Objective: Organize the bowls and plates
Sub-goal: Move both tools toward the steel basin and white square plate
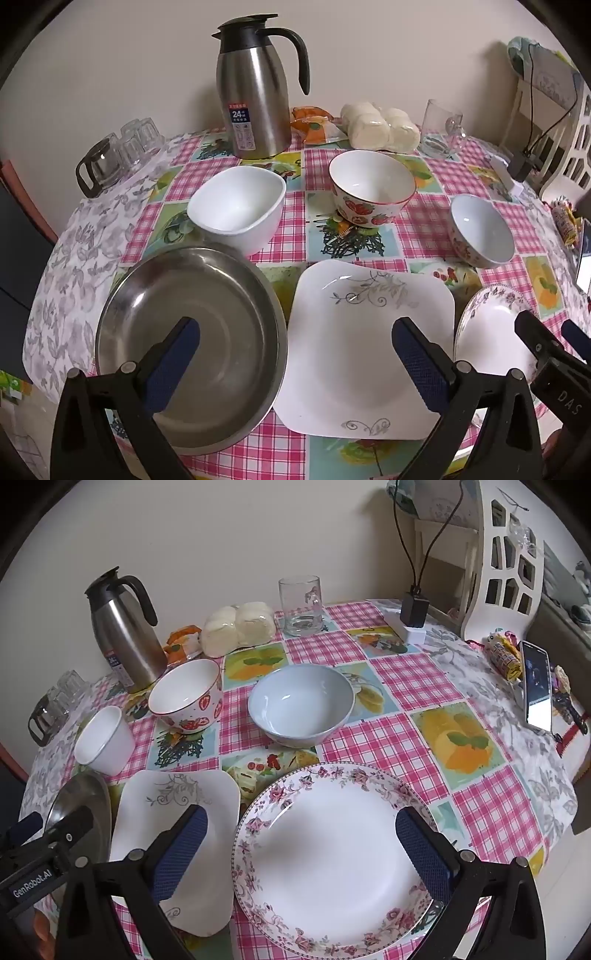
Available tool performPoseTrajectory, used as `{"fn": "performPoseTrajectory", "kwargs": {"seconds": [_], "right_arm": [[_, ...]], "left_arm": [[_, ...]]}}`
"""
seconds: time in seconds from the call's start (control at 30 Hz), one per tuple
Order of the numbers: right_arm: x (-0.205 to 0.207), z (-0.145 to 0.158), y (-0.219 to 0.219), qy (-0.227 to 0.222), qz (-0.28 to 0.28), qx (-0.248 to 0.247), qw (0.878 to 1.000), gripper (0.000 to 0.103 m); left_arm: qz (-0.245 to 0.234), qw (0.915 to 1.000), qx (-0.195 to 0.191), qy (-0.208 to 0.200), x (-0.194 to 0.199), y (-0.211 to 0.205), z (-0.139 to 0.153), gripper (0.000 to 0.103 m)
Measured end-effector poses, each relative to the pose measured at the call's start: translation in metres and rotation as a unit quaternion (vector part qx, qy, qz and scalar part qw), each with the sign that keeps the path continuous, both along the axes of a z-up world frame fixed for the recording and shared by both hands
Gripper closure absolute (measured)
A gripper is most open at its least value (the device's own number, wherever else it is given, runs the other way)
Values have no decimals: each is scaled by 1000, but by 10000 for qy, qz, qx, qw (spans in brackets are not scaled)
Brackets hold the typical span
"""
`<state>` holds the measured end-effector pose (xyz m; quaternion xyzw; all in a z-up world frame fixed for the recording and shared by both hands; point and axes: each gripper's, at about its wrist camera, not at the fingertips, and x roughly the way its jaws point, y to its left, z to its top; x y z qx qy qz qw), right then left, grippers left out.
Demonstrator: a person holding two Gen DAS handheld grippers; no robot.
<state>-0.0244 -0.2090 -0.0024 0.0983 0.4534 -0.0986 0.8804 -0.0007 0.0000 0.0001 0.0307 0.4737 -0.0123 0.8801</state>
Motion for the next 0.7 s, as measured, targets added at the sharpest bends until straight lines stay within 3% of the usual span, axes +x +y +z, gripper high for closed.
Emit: {"fn": "performPoseTrajectory", "kwargs": {"seconds": [0.27,0.7], "right_arm": [[1,-4,6,63,233,-95,9997,0],[3,-10,8,256,160,-48,9995,0]], "left_arm": [[-144,9996,191,125,3,-7,-6,0],[-110,9996,-5,252,4,-3,-9,0]]}}
